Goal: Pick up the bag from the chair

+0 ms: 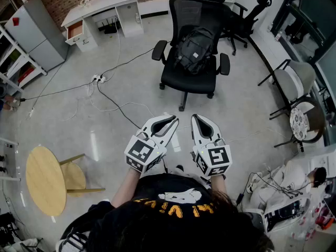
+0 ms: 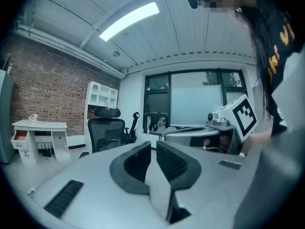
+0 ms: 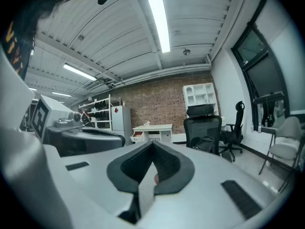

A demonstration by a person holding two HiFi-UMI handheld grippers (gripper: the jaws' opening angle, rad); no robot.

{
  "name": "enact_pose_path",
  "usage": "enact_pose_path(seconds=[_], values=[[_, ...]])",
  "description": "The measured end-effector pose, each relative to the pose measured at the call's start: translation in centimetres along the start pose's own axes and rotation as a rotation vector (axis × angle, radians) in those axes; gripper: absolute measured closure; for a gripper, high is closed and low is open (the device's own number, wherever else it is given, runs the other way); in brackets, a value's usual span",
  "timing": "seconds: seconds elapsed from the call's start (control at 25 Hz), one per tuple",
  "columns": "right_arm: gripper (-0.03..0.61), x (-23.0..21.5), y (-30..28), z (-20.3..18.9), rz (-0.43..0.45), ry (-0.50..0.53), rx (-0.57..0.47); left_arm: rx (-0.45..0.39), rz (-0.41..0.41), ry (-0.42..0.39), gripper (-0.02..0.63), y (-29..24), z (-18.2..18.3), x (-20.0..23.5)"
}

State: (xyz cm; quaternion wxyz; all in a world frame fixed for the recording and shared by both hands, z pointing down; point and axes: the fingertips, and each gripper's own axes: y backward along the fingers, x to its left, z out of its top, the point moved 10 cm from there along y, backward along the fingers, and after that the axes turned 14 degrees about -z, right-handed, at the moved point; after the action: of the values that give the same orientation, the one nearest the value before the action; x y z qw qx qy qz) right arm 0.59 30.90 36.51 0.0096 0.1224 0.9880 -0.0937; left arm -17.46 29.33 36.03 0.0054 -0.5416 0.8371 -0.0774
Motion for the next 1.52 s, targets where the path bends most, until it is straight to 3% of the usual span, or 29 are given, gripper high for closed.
enact_pose_path(seconds=[0.6, 0.96, 1.52], values=[[0.575, -4.6, 0.8, -0.8, 0.068, -0.010, -0.026, -0.035, 0.088, 0.022, 0.575, -3.3, -0.5, -1.9], [0.574, -5.3, 1.1, -2.1, 0.097, -0.015, -0.007, -0.013, 0.129, 0.042, 0.575, -3.2, -1.2, -2.8], [0.574, -9.0, -2.3, -1.9, 0.047, -0.050, 0.001, 0.025, 0.090, 0.029, 0.575, -7.3, -0.4, 0.8]])
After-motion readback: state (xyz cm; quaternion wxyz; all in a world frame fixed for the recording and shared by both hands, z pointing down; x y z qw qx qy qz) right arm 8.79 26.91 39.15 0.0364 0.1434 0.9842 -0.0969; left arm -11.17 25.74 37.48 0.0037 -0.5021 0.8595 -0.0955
